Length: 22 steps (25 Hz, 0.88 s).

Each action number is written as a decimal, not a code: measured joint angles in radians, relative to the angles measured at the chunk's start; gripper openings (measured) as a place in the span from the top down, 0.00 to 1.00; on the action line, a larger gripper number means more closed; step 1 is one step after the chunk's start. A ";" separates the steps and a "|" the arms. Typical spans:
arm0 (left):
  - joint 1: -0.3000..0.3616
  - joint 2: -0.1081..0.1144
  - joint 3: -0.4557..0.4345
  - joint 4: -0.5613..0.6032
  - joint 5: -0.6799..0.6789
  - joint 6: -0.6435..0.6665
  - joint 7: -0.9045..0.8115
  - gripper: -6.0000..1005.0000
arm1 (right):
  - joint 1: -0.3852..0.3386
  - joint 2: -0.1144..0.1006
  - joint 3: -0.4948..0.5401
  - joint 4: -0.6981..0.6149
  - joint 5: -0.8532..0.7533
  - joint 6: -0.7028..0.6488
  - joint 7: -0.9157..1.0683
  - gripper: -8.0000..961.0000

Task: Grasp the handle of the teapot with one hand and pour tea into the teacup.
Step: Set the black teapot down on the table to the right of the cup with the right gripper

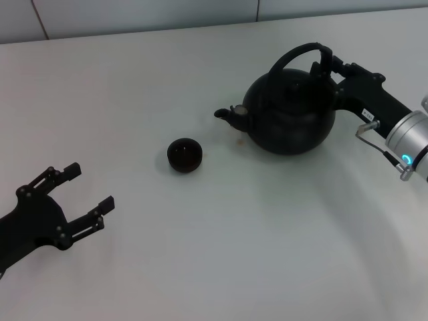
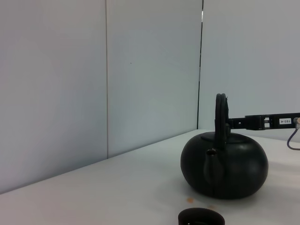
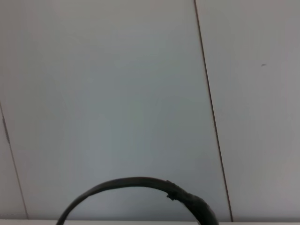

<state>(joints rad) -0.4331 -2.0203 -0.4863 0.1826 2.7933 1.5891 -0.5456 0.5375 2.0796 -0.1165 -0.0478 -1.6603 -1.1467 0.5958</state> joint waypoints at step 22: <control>0.007 0.000 0.000 0.000 -0.004 0.007 0.006 0.14 | -0.087 0.001 -0.004 -0.008 0.000 -0.158 -0.055 0.35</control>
<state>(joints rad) -0.4258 -2.0202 -0.4863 0.1824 2.7897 1.5959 -0.5401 0.4508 2.0806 -0.1207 -0.0557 -1.6604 -1.3051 0.5405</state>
